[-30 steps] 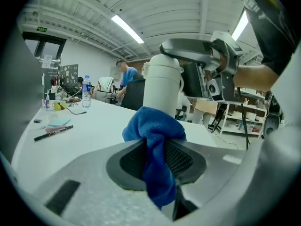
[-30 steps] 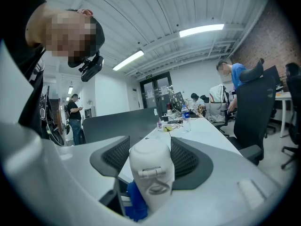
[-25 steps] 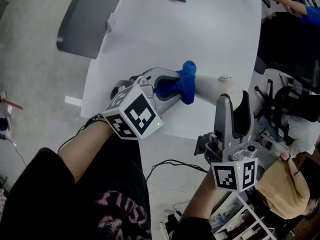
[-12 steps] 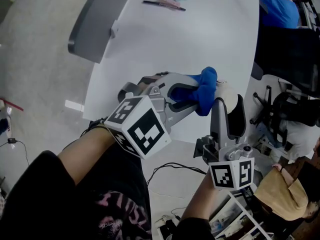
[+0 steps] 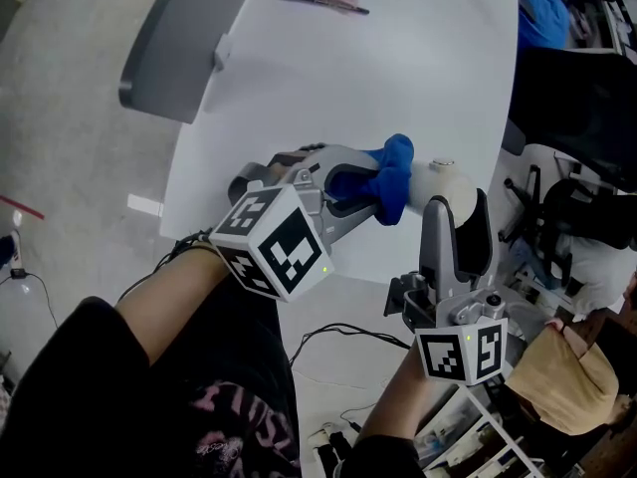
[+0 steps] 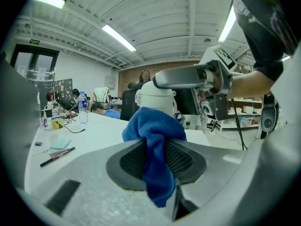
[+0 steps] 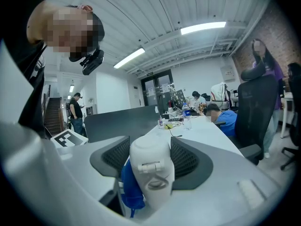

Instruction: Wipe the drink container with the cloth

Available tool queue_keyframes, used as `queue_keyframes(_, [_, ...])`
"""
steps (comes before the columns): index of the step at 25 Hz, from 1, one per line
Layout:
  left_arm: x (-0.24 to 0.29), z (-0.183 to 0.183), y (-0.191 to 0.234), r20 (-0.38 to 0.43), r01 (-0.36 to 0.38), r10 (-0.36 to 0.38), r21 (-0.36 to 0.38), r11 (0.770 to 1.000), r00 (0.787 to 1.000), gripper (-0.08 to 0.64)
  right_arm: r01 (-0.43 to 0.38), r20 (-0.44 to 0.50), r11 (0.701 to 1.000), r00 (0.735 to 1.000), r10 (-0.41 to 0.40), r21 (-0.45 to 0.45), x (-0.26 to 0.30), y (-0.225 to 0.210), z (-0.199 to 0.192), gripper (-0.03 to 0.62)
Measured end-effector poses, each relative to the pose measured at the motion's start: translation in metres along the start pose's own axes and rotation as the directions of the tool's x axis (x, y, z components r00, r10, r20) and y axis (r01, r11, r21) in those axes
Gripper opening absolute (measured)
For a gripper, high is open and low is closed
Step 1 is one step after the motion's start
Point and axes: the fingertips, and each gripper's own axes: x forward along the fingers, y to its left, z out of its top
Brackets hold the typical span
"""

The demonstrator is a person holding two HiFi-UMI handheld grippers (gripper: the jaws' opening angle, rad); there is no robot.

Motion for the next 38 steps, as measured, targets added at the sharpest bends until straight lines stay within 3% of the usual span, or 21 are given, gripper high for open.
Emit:
queue_keyframes(10, [0.013, -0.037, 0.007, -0.052, 0.04, -0.044, -0.08, 0.996, 0.998, 0.104, 0.003, 0.001, 1.0, 1.0, -0.003, 0.005, 0.001, -0.001, -0.003, 0.281])
queue_keyframes(19, [0.016, -0.051, 0.008, -0.097, 0.053, -0.06, -0.082, 0.995, 0.993, 0.104, 0.016, -0.002, 1.0, 1.0, -0.016, 0.005, 0.001, -0.001, -0.005, 0.281])
queue_keyframes(26, [-0.009, -0.036, 0.018, -0.073, 0.012, -0.02, -0.104, 0.994, 0.997, 0.104, 0.022, 0.01, 1.0, 1.0, -0.022, 0.008, -0.001, -0.001, -0.005, 0.281])
queue_keyframes(38, [-0.04, 0.003, 0.018, -0.061, -0.038, 0.033, -0.073, 0.997, 0.998, 0.104, 0.024, 0.014, 1.0, 1.0, -0.024, 0.014, -0.002, -0.003, -0.002, 0.276])
